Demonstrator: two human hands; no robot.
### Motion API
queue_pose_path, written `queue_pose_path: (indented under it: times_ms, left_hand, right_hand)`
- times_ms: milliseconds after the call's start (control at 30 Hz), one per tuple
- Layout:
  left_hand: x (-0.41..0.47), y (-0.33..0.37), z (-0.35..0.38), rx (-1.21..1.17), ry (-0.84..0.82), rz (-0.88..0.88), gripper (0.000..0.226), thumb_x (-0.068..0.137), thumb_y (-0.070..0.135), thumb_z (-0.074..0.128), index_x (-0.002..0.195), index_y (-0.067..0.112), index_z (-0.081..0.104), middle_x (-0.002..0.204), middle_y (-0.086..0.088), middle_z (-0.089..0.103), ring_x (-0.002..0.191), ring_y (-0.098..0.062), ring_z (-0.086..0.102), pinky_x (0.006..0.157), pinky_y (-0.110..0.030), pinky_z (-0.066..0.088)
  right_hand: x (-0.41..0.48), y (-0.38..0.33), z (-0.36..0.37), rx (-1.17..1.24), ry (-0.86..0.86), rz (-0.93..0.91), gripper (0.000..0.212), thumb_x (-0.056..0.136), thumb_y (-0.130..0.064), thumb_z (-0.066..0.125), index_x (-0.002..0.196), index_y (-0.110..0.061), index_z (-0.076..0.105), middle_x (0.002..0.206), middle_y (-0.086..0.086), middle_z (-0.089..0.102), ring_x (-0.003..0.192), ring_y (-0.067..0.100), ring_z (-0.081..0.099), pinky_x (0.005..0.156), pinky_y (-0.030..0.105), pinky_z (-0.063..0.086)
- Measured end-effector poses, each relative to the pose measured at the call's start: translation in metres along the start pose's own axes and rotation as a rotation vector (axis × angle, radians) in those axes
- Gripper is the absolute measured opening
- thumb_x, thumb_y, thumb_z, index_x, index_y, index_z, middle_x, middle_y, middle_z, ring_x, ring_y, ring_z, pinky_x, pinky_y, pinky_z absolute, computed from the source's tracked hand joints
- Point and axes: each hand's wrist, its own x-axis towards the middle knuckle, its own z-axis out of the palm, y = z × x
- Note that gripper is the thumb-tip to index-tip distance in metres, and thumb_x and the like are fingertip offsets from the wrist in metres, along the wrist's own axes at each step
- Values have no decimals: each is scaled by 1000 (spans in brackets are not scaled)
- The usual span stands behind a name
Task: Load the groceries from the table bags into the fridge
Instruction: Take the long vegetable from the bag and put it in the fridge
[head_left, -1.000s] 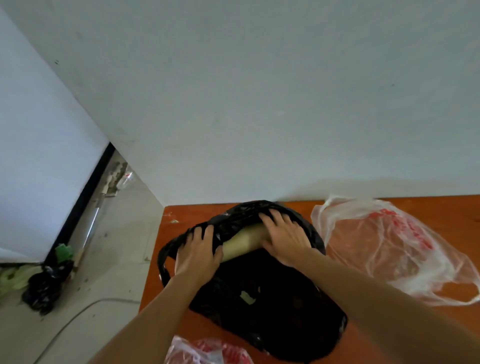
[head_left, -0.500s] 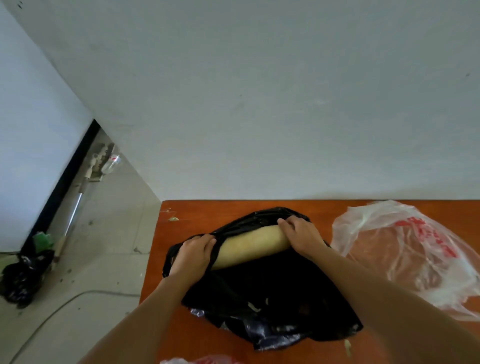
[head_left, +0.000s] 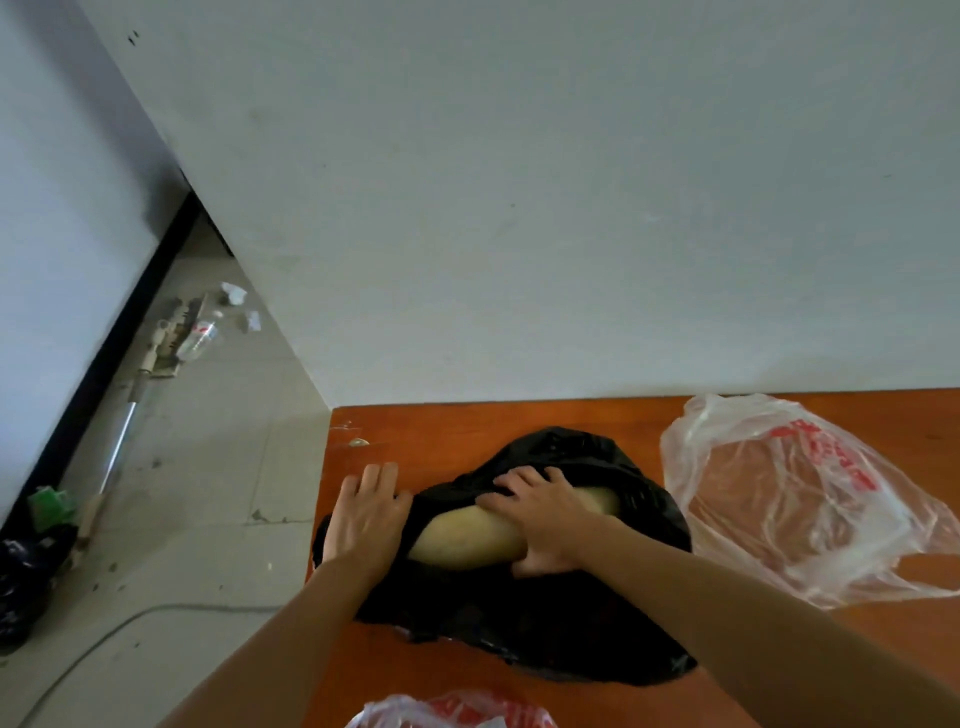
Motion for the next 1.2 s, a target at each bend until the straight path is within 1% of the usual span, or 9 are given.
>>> queue_pose_path:
  times_ms: [67,200,300,533,733,833,967,1067,1200]
  left_hand:
    - [-11,-5,11,29,-55,28,27,85,24,60,112,23,59,123,-9,44,112,-28,42,92,-41,35]
    - [-31,-9,41,-58,-7,-4,57,48,13,89,102,11,72,93,-17,62,80,-34,59,62,-45,52]
    - [-35,-5,49,-107,34,-36,63,44,10,91,104,12,73,91,-17,63,76,-33,61,58,-42,52]
    - [-38,-1,32,-197,-63,-34,39,92,30,52,131,29,51,125,-1,50,114,-21,46,93,-34,40]
    - [-21,1,-41,-1381,176,-562,39,97,42,36,120,23,61,119,0,61,113,-20,56,97,-38,44]
    - [-18,18,-90,-1675,178,-500,38,93,60,40,110,31,58,110,10,58,107,-12,54,97,-35,42]
    - [-11,38,-105,-1517,183,-486,48,74,56,71,108,24,58,103,7,61,99,-15,60,86,-43,54]
    - [-4,34,-97,-1431,218,-540,57,66,69,69,98,22,61,97,3,65,93,-17,62,80,-46,56]
    - [0,26,-83,-1410,199,-670,82,57,81,64,110,19,60,111,-2,61,101,-23,61,78,-46,57]
  right_hand:
    - [2,-6,12,12,-23,85,92,76,-52,71,148,-31,18,150,7,27,137,31,24,105,57,27]
    - [3,-11,20,16,53,151,83,72,-47,72,140,-30,28,142,4,37,131,28,33,101,52,30]
    - [-1,-5,19,110,75,143,86,66,-46,73,140,-33,30,145,-1,33,132,24,32,103,50,29]
    - [-33,-17,-9,584,311,239,85,64,-44,77,137,-35,34,131,-11,43,117,14,45,97,37,40]
    - [-42,-28,-14,711,388,263,81,65,-37,78,134,-33,36,126,-9,49,111,15,50,92,35,44]
    - [-41,-32,-9,712,421,291,80,64,-39,77,133,-33,35,124,-9,49,109,17,52,88,35,45]
    - [-44,-31,-1,635,470,296,83,67,-52,72,136,-35,29,128,-9,47,117,17,48,94,36,44]
    - [-60,-8,14,484,380,327,102,69,-71,63,149,-35,11,146,-5,35,137,18,30,110,42,29]
    - [-88,11,66,478,147,483,120,65,-76,64,153,-33,-6,156,-2,21,144,22,21,110,49,27]
